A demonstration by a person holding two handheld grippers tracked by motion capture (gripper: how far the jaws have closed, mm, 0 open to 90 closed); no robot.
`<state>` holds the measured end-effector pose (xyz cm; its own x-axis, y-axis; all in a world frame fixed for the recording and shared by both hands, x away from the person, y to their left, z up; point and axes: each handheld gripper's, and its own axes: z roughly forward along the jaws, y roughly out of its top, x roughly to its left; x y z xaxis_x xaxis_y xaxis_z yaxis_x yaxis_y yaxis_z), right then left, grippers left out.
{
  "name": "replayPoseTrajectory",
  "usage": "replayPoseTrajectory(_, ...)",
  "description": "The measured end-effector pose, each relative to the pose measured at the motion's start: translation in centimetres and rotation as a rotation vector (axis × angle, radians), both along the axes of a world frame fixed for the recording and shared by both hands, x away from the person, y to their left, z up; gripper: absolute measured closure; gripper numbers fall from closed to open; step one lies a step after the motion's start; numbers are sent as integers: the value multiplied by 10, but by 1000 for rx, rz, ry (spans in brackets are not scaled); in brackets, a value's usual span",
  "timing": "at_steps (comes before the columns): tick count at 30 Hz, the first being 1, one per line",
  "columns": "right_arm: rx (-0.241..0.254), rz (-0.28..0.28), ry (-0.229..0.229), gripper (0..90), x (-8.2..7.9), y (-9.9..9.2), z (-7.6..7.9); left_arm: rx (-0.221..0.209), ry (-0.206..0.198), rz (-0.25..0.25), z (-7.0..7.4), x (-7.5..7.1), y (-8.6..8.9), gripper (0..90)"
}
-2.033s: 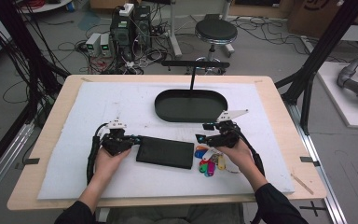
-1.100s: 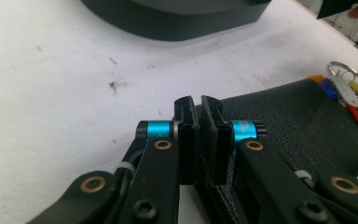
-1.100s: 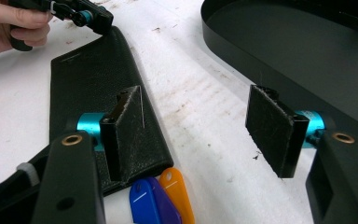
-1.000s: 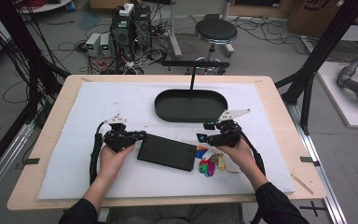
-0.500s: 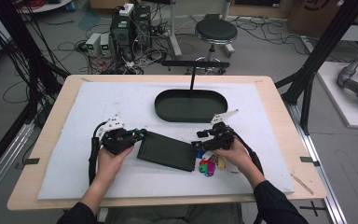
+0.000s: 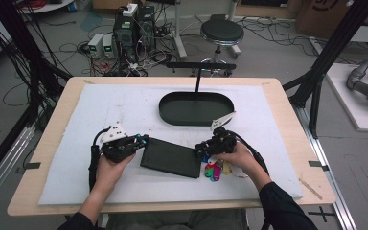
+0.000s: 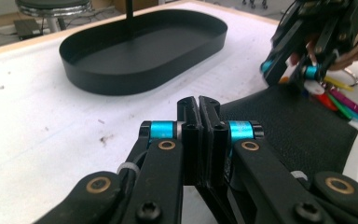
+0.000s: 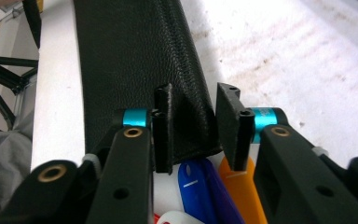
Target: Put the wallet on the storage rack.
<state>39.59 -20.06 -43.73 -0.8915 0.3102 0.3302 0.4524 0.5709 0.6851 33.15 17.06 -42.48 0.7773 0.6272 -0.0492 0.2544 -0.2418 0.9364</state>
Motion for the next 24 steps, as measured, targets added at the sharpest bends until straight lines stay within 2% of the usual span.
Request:
replayPoseTrajectory(3,-2,-1,-41,752,-3,0,3,13,14,10,-3,0,2,876)
replayPoseTrajectory(4,-2,-1,-41,752,-3,0,3,19,18,14,-4,1,2,876)
replayPoseTrajectory(7,17,7,-76,789,-9,0,10,-31,18,-9,-4,1,5,886)
replayPoseTrajectory(8,10,7,-97,791,-11,1,12,-35,23,-6,-4,2,4,844)
replayPoseTrajectory(9,6,9,-121,794,-14,2,14,-34,36,-12,-5,3,4,731)
replayPoseTrajectory(10,6,9,-121,794,-14,2,14,-24,44,-17,-6,4,3,731)
replayPoseTrajectory(11,9,10,-130,797,-16,2,16,-13,54,-10,-8,5,3,685)
replayPoseTrajectory(12,16,10,-134,799,-17,2,17,-14,79,1,-10,8,3,618)
replayPoseTrajectory(13,22,12,-155,802,-20,2,20,-30,117,7,-13,11,3,495)
replayPoseTrajectory(15,25,15,-166,803,-22,2,21,-57,172,-4,-18,16,5,493)
replayPoseTrajectory(16,31,16,-179,805,-24,2,23,-65,192,-7,-19,18,5,458)
replayPoseTrajectory(18,47,27,-203,809,-28,1,27,-97,225,-42,-23,21,7,427)
replayPoseTrajectory(21,59,49,-243,811,-33,1,31,-151,258,-86,-25,24,7,405)
replayPoseTrajectory(24,71,77,-274,812,-37,0,33,-171,282,-131,-27,24,5,440)
